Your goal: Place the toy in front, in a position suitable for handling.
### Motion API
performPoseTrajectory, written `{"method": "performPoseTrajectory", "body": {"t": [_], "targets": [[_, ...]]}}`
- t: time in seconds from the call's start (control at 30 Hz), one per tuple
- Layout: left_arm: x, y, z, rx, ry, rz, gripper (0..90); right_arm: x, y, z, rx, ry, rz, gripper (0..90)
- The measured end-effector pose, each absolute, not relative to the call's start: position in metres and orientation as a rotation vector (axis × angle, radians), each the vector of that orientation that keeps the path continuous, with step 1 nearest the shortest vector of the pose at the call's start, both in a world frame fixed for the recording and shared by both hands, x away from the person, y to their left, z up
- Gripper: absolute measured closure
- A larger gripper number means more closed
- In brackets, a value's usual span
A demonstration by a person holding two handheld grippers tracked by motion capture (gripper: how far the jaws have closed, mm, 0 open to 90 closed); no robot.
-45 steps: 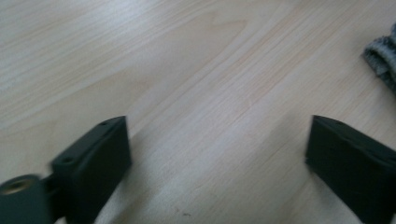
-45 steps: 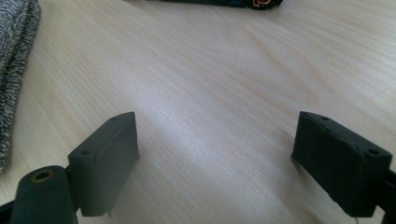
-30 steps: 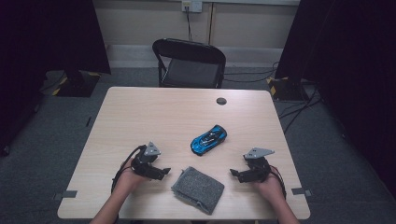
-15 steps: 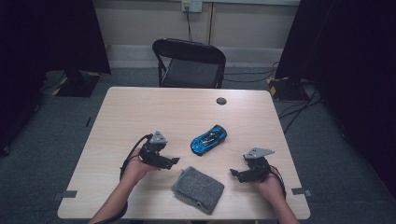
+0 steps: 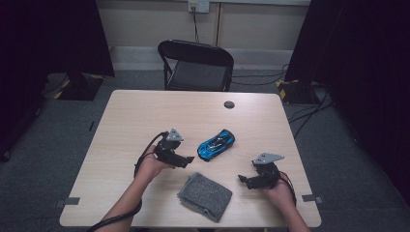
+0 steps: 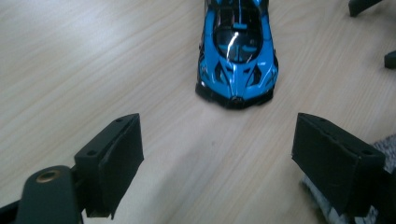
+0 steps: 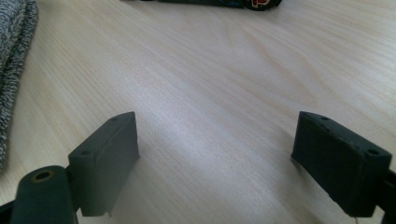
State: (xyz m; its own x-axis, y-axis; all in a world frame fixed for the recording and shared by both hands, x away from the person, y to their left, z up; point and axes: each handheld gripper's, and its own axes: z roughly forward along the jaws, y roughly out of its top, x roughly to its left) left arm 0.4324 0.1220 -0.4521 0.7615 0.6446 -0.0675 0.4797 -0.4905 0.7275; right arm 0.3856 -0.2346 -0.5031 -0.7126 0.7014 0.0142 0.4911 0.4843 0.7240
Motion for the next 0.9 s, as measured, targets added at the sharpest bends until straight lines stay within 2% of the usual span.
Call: {"method": "performPoseTrajectory", "body": {"t": [0.63, 0.9], "targets": [[0.461, 0.076, -0.455, 2.208, 0.81, 0.242, 16.0, 0.386, -0.235, -0.503, 1.012, 2.45, 1.059, 13.7], [0.473, 0.056, -0.459, 2.206, 0.791, 0.222, 18.9, 0.386, -0.235, -0.503, 1.012, 2.45, 1.059, 13.7]]}}
